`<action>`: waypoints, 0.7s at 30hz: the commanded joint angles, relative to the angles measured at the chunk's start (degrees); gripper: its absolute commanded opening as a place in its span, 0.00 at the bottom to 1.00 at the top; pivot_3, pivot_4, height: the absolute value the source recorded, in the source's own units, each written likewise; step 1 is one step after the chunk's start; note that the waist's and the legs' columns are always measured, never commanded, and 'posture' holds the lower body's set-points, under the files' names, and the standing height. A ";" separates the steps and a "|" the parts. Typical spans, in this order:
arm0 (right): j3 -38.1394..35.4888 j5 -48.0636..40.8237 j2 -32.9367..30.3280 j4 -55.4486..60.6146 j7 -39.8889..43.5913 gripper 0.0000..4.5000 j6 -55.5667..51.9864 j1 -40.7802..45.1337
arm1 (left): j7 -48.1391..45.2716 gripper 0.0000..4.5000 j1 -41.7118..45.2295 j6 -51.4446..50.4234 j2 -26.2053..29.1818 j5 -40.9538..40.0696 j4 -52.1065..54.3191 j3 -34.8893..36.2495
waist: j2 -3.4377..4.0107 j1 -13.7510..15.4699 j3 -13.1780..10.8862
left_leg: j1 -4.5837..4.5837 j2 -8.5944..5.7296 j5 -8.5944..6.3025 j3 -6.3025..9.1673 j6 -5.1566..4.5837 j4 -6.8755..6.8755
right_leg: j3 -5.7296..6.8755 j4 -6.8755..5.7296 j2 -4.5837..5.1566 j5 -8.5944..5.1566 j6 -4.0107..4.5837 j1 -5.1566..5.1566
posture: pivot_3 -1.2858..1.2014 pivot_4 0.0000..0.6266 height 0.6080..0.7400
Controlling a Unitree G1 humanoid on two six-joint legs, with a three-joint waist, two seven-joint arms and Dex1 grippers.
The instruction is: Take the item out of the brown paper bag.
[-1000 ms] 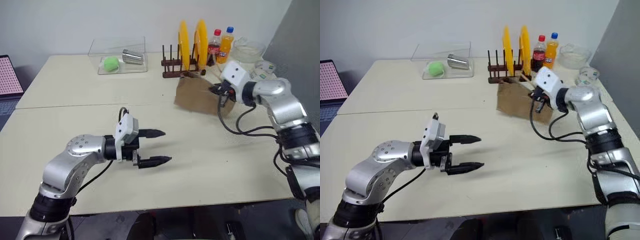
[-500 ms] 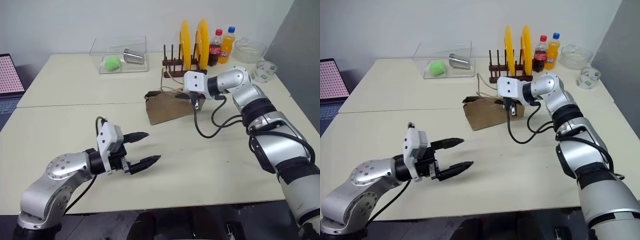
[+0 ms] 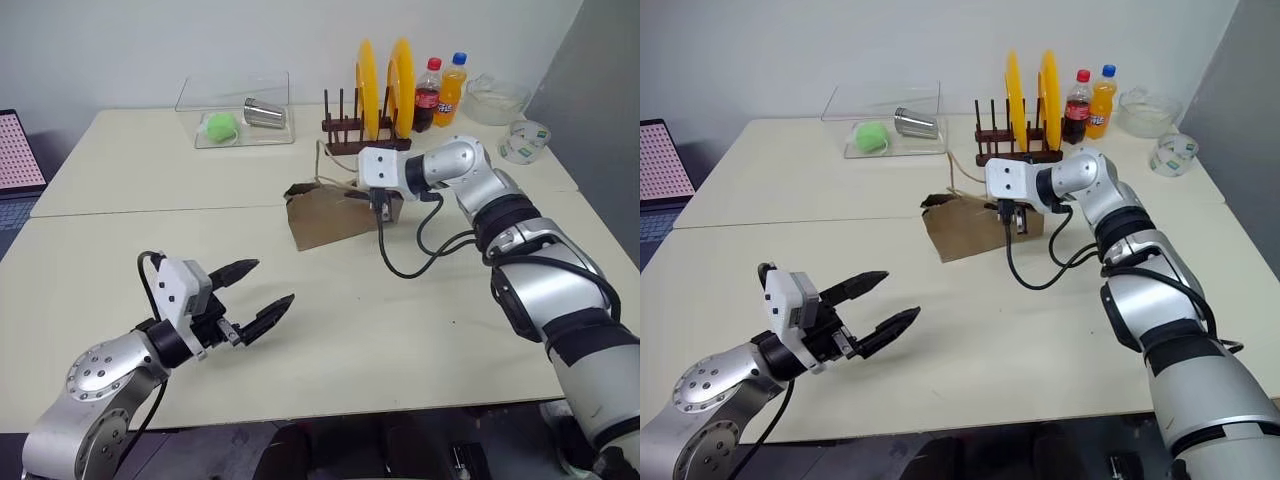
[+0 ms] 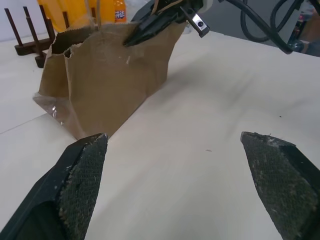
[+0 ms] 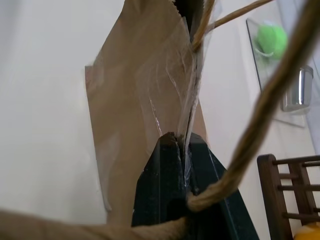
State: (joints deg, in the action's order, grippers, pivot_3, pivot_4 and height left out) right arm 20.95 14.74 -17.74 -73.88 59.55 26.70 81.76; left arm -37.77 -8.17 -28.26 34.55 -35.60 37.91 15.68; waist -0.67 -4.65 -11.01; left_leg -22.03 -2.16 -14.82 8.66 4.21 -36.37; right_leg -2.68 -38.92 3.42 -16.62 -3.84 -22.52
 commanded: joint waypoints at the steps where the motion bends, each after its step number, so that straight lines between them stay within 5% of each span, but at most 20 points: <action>1: -1.40 0.82 -0.05 -0.07 -1.70 0.00 -3.95 2.77 | 0.92 1.00 1.46 1.04 0.27 0.37 1.67 -0.28 | 0.00 0.00 0.00 | 0.00 0.00 0.00 0.00 0.00 0.00 | 0.00 0.00 0.00 0.00 0.00 0.00 | 0.52 0.24 1.00; 7: -3.15 0.40 0.11 -0.40 -1.67 0.00 -9.04 3.29 | 1.45 1.00 3.98 0.96 0.36 0.62 1.17 -1.26 | 0.00 0.02 0.00 | 0.00 -0.01 0.00 0.00 0.00 0.00 | 0.00 0.00 0.00 0.00 0.00 0.01 | 0.52 0.24 1.00; 10: -3.37 0.64 -0.30 -0.14 -1.33 0.15 -8.94 3.33 | 2.19 1.00 5.25 1.17 -0.17 0.40 1.23 -1.23 | 0.00 0.01 0.00 | 0.00 -0.01 0.00 0.00 0.01 0.00 | 0.00 -0.01 0.00 0.00 0.00 0.00 | 0.52 0.24 1.00; 21: -5.05 -0.23 -1.73 0.36 1.50 1.00 -8.76 3.96 | 4.76 1.00 7.45 0.76 -1.91 -1.01 3.26 -2.67 | 0.00 -0.02 0.00 | 0.00 0.00 0.01 -0.01 0.01 0.00 | -0.01 -0.02 0.00 0.00 0.00 0.00 | 0.52 0.24 1.00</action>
State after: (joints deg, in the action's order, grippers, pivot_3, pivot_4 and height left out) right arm 17.22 15.01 -18.31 -74.69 60.00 17.68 82.87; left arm -33.17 -1.42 -28.22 32.75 -35.96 38.90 13.34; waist -0.68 -4.67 -11.00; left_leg -22.02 -2.17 -14.82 8.65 4.22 -36.37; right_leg -2.69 -38.94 3.42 -16.61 -3.84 -22.51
